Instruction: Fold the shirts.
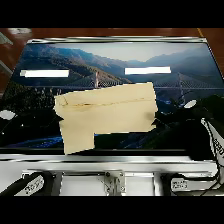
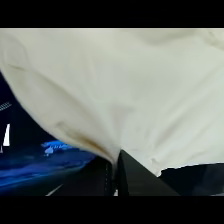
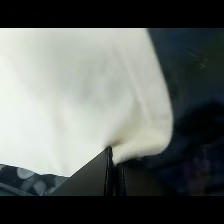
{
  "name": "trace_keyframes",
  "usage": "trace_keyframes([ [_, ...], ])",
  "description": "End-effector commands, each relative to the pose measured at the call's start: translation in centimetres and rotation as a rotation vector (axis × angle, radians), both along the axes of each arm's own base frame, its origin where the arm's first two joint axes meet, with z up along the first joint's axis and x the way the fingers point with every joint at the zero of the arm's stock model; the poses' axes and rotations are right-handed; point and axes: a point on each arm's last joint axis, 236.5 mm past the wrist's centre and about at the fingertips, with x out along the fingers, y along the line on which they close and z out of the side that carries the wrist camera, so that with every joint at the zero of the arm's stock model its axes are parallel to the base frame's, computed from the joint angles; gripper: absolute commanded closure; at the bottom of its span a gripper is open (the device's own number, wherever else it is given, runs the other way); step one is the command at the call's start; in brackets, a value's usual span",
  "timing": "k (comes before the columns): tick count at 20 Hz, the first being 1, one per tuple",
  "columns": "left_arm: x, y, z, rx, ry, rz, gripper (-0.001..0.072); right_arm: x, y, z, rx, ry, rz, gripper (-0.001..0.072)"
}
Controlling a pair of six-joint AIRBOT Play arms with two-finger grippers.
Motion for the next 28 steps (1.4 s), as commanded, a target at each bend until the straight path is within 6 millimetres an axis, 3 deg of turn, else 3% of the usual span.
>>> trace_keyframes([
  [1, 3.0, 0.5, 5.4, 0.046, -0.157, -0.049, 0.0665, 2.6, 4.9, 8.0, 0.211, -0.266, 0.159, 0.0649],
  [3, 4.5, 0.3, 12.8, 0.117, -0.337, -0.156, 0.0666, 5.6, 5.1, 16.9, 0.184, -0.532, 0.202, 0.0649],
  [5, 4.9, 1.7, 24.3, 0.297, -0.576, -0.18, 0.0666, 7.9, 3.7, 29.6, 0.031, -0.902, 0.208, 0.0648],
  [6, 4.1, 2.6, 30.8, 0.405, -0.708, -0.16, 0.0666, 7.9, 2.5, 37.4, -0.094, -1.125, 0.183, 0.0649],
  [7, 2.4, 3.4, 37.2, 0.515, -0.842, -0.119, 0.0666, 6.8, 1.2, 45.0, -0.214, -1.336, 0.132, 0.0648],
  [8, -0.3, 4.1, 43.7, 0.609, -0.977, -0.05, 0.0666, 4.2, 0.1, 52.5, -0.324, -1.534, 0.062, 0.0649],
  [9, -3.4, 4.3, 48.9, 0.667, -1.091, 0.019, 0.0666, 0.9, -0.6, 58.0, -0.381, -1.669, -0.014, 0.0649],
  [10, -6.9, 4.3, 53.4, 0.707, -1.195, 0.085, 0.0666, -2.6, -1.0, 61.9, -0.41, -1.756, -0.085, 0.0649],
  [11, -10.3, 3.9, 56.6, 0.725, -1.281, 0.134, 0.0666, -5.6, -1.0, 63.9, -0.421, -1.788, -0.121, 0.0649],
  [13, -15.7, 2.7, 60.2, 0.704, -1.398, 0.197, 0.0666, -10.3, -0.7, 64.6, -0.465, -1.784, -0.116, 0.0649],
  [14, -17.4, 2.3, 60.8, 0.677, -1.422, 0.22, 0.0665, -12.1, -0.7, 64.1, -0.519, -1.771, -0.096, 0.0649],
  [16, -19.5, 2.1, 59.8, 0.687, -1.391, 0.224, 0.0666, -14.9, -1.6, 62.8, -0.613, -1.726, -0.093, 0.0649],
  [20, -21.0, 2.7, 55.4, 0.796, -1.23, 0.153, 0.0665, -18.6, -3.6, 61.1, -0.701, -1.641, -0.172, 0.0649],
  [24, -19.6, 2.9, 51.0, 0.782, -1.061, 0.081, 0.0665, -17.1, -3.7, 55.0, -0.663, -1.374, -0.088, 0.0649],
  [28, -14.5, 4.3, 44.4, 0.727, -0.839, 0.021, 0.0665, -13.1, -4.5, 45.9, -0.618, -0.954, 0.095, 0.0649],
])
